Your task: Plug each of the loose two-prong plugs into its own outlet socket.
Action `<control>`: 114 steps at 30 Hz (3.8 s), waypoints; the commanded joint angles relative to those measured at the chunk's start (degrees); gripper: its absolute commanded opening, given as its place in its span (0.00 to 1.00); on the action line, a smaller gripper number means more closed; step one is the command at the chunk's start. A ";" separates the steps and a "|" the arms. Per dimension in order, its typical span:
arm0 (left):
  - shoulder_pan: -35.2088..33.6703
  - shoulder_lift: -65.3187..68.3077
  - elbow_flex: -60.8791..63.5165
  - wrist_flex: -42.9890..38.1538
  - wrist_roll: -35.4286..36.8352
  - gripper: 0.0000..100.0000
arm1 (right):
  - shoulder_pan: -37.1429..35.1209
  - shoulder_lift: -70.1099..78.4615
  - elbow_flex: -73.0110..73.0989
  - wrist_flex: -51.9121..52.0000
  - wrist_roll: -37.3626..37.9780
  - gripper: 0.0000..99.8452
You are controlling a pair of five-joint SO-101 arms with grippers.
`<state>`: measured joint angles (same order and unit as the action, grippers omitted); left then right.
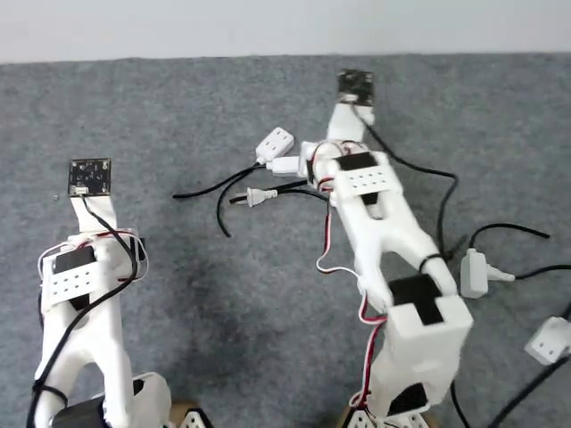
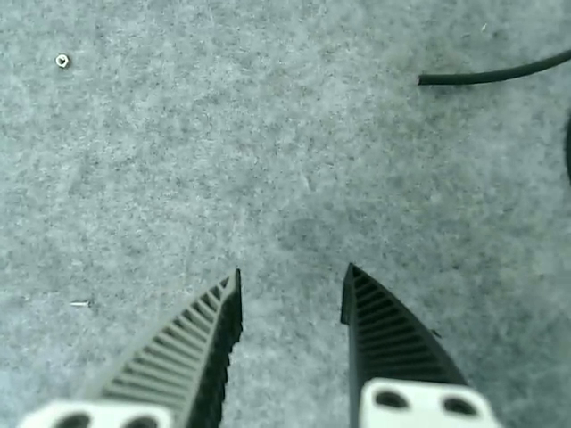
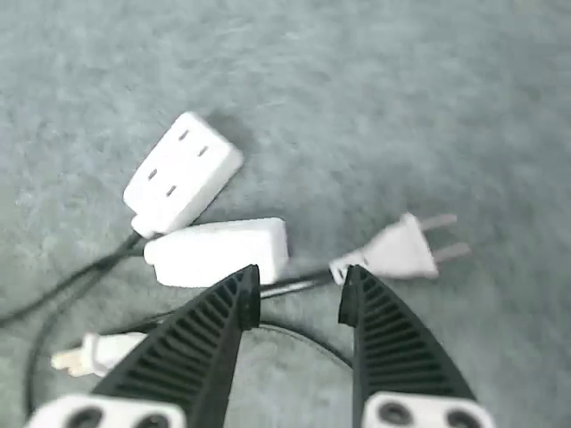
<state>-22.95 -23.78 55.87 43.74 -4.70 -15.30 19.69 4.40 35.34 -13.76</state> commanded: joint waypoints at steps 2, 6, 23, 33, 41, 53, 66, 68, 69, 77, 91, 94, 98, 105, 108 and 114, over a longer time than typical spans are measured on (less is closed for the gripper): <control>0.44 -1.14 -0.66 -1.41 -0.79 0.18 | -1.10 2.51 -3.25 -6.46 17.93 0.14; 0.53 -1.14 -0.40 -1.41 -2.99 0.18 | -1.10 7.52 -3.25 -14.90 35.52 0.14; 0.53 -1.14 0.48 -2.64 -3.43 0.18 | -0.31 12.18 -5.71 -19.21 44.04 0.14; 0.53 -1.23 0.48 -2.64 -3.43 0.18 | -12.09 11.47 -5.63 7.08 56.70 0.14; 0.53 -1.23 0.48 -2.64 -3.43 0.18 | -12.18 9.98 -5.89 8.31 58.81 0.04; 0.53 -1.23 0.48 -2.64 -3.43 0.18 | -12.35 11.65 -7.30 8.22 59.25 0.12; 0.53 -1.23 0.48 -2.64 -3.43 0.18 | -12.62 22.20 -22.07 20.35 66.29 0.05; 0.53 -1.23 0.48 -2.64 -3.43 0.18 | -12.53 23.69 -25.76 23.78 66.20 0.00; 0.53 -1.23 0.48 -2.64 -3.43 0.18 | -12.35 24.22 -27.43 25.54 66.11 0.02; 0.53 -1.23 0.48 -2.64 -3.43 0.18 | -12.26 24.92 -31.12 30.64 66.02 0.01; 0.53 -1.23 0.48 -2.64 -3.43 0.18 | -11.65 22.11 -31.12 27.21 63.56 0.22; 0.53 -1.23 0.48 -2.64 -3.43 0.18 | -11.56 19.91 -31.12 26.15 63.65 0.22; 0.53 -1.23 0.48 -2.64 -3.43 0.18 | -11.30 21.32 -31.12 20.70 63.47 0.22; 0.53 -1.23 0.48 -2.64 -3.52 0.18 | -11.03 19.74 -31.12 19.82 54.77 0.22; 0.53 -1.23 0.48 -2.64 -3.52 0.18 | -12.79 15.34 -31.12 20.09 44.04 0.22; 0.44 -1.23 0.31 -2.64 -3.52 0.18 | -13.05 12.88 -31.03 16.04 2.81 0.22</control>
<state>-22.95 -23.69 56.92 42.33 -7.87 -28.31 36.75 -25.32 54.15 12.62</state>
